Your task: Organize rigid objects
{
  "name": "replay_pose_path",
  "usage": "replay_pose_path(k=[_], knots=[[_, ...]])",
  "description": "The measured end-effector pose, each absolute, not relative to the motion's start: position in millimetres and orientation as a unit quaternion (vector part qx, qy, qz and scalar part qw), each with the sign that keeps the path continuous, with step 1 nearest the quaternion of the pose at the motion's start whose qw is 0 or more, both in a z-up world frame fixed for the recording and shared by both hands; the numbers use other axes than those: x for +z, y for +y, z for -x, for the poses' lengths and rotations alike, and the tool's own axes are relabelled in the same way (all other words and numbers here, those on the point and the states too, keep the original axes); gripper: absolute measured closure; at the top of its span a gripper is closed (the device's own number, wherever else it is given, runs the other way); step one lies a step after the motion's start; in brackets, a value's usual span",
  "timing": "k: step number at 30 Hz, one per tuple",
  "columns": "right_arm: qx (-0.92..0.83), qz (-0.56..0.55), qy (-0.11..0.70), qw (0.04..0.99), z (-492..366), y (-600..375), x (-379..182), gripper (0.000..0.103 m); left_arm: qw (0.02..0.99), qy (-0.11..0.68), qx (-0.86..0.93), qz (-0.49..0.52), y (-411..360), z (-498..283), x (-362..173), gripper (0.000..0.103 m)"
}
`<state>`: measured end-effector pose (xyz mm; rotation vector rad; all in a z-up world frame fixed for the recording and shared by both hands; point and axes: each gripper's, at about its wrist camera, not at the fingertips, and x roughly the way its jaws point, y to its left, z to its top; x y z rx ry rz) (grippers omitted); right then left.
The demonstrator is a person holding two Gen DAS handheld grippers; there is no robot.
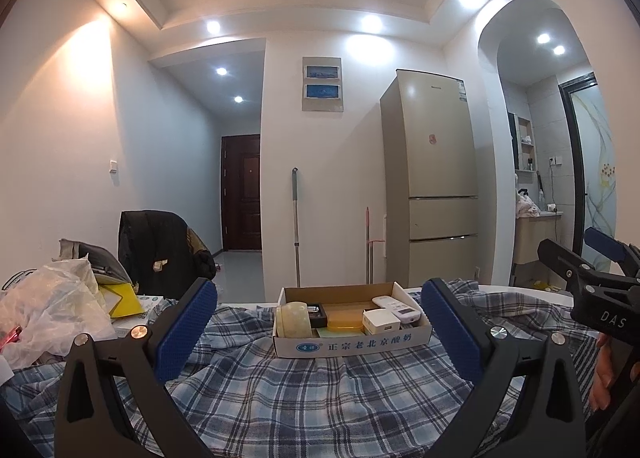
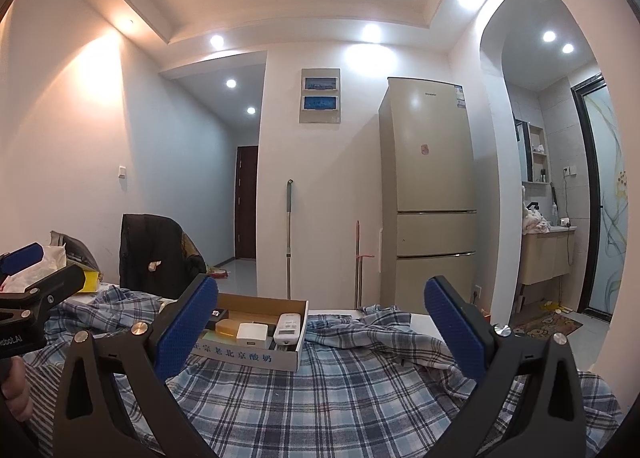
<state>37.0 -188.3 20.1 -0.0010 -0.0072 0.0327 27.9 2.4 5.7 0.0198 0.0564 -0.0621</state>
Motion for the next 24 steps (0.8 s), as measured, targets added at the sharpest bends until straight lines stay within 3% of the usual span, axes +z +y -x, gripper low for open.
replay_pose_path(k=[24], knots=[[0.006, -0.006, -0.01, 1.0, -31.6, -192.5, 25.4, 0.0, 0.999, 0.029, -0.034, -0.008, 4.2, -26.4, 1.5, 0.0]])
